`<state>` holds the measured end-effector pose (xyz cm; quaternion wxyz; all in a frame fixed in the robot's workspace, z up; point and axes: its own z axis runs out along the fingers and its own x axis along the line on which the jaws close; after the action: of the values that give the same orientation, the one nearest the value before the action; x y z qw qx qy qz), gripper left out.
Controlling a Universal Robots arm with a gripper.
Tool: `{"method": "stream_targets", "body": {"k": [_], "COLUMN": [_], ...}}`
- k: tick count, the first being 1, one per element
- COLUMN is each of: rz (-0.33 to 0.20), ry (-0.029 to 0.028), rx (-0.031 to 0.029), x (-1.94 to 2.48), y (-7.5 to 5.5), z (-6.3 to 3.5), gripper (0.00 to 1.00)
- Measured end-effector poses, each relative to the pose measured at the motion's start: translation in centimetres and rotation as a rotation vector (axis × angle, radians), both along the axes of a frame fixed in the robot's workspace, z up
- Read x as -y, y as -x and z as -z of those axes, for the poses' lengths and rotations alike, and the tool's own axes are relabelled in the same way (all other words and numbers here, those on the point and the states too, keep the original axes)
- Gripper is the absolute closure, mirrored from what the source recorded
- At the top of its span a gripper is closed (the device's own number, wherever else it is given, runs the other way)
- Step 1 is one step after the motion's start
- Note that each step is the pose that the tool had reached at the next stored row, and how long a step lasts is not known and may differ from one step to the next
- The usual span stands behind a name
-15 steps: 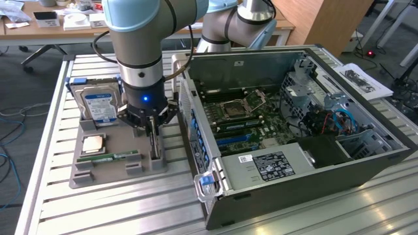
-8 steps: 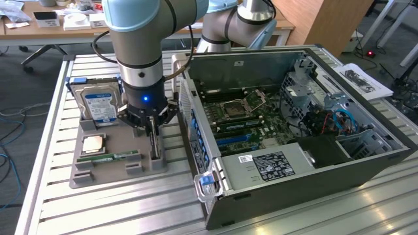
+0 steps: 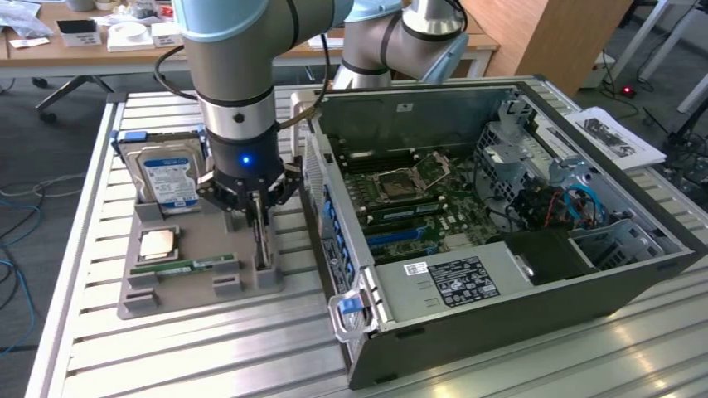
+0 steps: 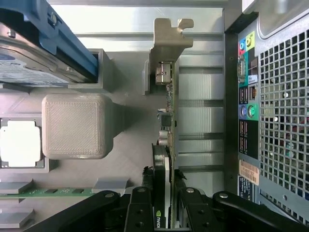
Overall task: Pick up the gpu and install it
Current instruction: 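Pick up the gpu and move the gpu toward the slot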
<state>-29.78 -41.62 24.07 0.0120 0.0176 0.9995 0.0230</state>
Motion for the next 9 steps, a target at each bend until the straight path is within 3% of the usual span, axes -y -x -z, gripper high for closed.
{"method": "stream_targets", "body": {"k": [9], "rz": [0.0], "ry": [-0.0001], "rx": [0.0], "x": [0.0], "y": [0.0], "z": [-0.54], "gripper": [0.73]}}
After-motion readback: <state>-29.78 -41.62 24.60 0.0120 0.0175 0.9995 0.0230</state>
